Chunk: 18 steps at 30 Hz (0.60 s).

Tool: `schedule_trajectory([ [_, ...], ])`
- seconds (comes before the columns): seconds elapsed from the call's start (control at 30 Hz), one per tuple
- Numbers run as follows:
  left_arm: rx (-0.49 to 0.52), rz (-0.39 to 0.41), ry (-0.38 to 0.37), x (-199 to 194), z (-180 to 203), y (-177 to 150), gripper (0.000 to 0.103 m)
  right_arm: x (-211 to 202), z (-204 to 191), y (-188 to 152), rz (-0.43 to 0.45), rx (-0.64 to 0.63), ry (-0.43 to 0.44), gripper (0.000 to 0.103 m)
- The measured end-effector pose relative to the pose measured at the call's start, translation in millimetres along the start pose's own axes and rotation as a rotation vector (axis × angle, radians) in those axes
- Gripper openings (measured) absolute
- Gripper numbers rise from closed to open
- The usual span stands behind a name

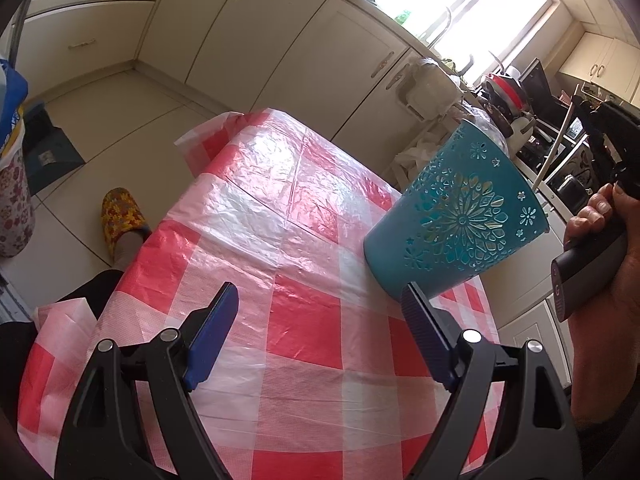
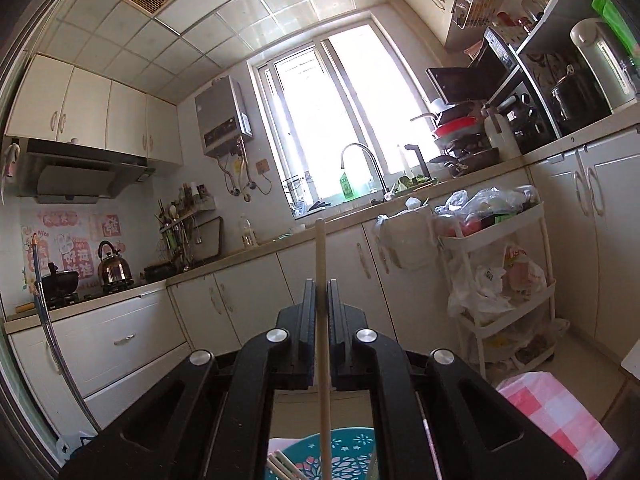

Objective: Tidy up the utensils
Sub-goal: 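Raise the right tool's stick up over the teal bin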

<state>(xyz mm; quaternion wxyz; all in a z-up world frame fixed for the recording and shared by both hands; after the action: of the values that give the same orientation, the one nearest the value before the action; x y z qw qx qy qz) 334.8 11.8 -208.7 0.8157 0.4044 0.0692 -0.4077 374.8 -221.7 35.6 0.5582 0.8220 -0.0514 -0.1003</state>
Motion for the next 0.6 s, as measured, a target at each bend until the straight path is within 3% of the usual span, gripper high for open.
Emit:
schedule_trajectory([
  [0.6, -0.002, -0.006, 0.035, 1, -4, 0, 0.080, -10, -3, -50, -0.117, -0.092, 0.012, 0.007],
])
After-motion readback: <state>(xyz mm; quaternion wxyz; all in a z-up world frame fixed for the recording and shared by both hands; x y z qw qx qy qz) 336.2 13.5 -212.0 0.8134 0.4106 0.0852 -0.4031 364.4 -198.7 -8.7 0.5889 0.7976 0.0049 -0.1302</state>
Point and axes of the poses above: each gripper's, at about its wrist camera, not at the fingertips, and x roughly the way its jaws point, z to its right, y to its top, the point moved 10 cm from there along x, roughly the way its jaws point, and after that the axes turned 12 degrees about -y, right-handed, at the moved point
